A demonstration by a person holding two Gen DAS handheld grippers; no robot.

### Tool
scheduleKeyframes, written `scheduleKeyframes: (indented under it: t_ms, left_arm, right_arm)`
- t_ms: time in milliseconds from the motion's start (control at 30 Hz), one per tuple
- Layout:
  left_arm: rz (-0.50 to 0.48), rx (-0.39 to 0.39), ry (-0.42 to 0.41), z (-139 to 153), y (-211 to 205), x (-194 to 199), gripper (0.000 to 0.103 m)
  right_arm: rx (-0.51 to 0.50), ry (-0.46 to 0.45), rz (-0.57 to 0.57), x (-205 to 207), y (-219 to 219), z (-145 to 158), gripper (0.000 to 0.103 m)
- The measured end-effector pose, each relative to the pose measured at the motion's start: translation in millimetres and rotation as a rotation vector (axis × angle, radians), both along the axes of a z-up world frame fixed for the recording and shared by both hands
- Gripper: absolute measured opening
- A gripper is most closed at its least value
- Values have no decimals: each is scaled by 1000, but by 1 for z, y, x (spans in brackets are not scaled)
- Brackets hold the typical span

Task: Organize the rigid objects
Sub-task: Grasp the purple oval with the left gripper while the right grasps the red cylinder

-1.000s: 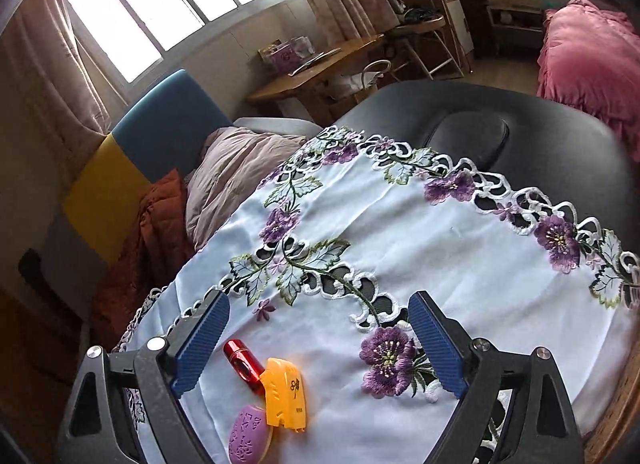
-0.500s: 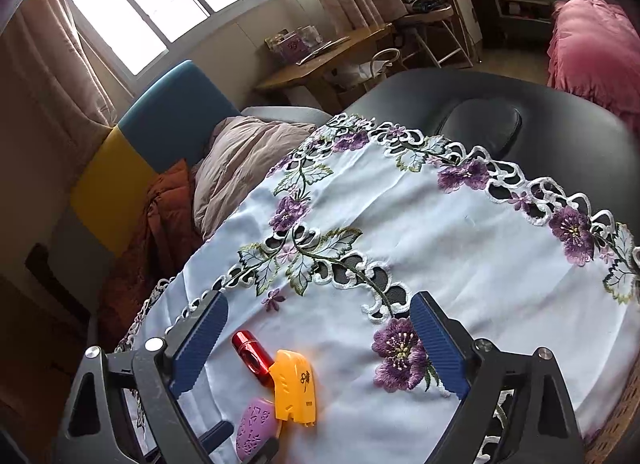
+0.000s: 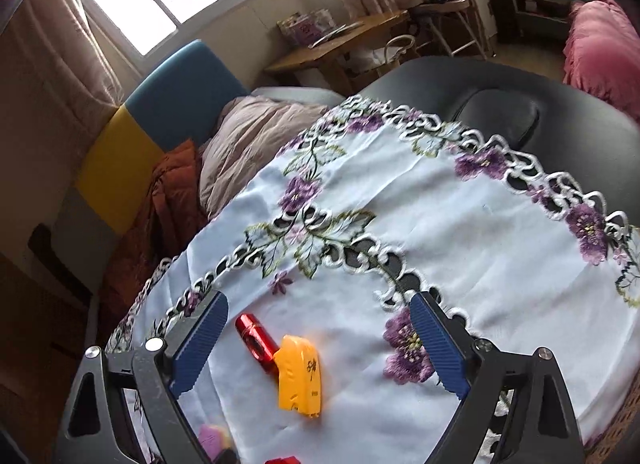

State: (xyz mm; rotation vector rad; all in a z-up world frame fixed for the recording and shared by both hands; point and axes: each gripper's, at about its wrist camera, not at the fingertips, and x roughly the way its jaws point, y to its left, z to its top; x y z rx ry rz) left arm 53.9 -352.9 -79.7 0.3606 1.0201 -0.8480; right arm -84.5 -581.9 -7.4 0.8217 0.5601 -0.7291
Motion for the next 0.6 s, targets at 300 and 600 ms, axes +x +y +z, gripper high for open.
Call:
scheduleKeyframes:
  t_ms: [300,600]
  left_arm:
    - [63,-36,-117,-10,52,-25,44]
    - [60,-81,-134,-12,57,-27,44]
  right_arm:
    - [7,49,89,16,10,-6,91]
    - [-24,155,311,60,33,-10,61]
